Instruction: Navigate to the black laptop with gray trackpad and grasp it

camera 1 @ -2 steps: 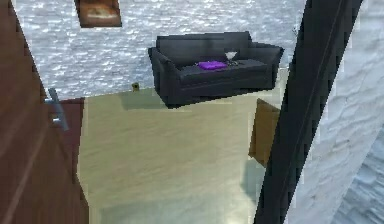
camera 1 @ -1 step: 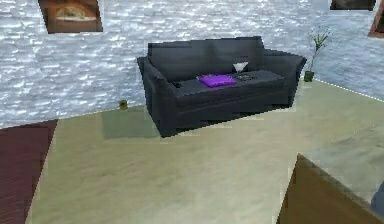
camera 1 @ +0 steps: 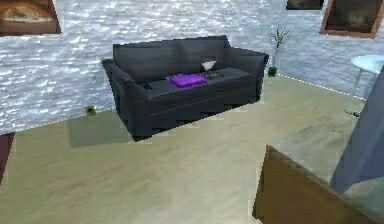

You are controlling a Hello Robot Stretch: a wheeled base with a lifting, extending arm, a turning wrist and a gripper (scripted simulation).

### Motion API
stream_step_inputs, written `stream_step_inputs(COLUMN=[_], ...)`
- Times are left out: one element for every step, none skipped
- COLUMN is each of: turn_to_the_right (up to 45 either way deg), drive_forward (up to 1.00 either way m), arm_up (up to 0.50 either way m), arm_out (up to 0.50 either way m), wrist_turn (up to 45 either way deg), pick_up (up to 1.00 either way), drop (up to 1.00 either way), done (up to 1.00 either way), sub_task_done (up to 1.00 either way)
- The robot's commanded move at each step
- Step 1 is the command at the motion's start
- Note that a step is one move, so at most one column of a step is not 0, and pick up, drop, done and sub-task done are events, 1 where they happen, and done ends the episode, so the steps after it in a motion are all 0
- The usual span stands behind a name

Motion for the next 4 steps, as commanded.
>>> stream_step_inputs(turn_to_the_right=[3.0,0.0,0.0,-45.0], drive_forward=[0.0,1.0,1.0,0.0], arm_up=[0.0,0.0,0.0,0.0], arm_out=[0.0,0.0,0.0,0.0], wrist_turn=[0.0,0.0,0.0,0.0], pick_up=[0.0,0.0,0.0,0.0], drop=[0.0,0.0,0.0,0.0], done=[0.0,0.0,0.0,0.0], sub_task_done=[0.0,0.0,0.0,0.0])
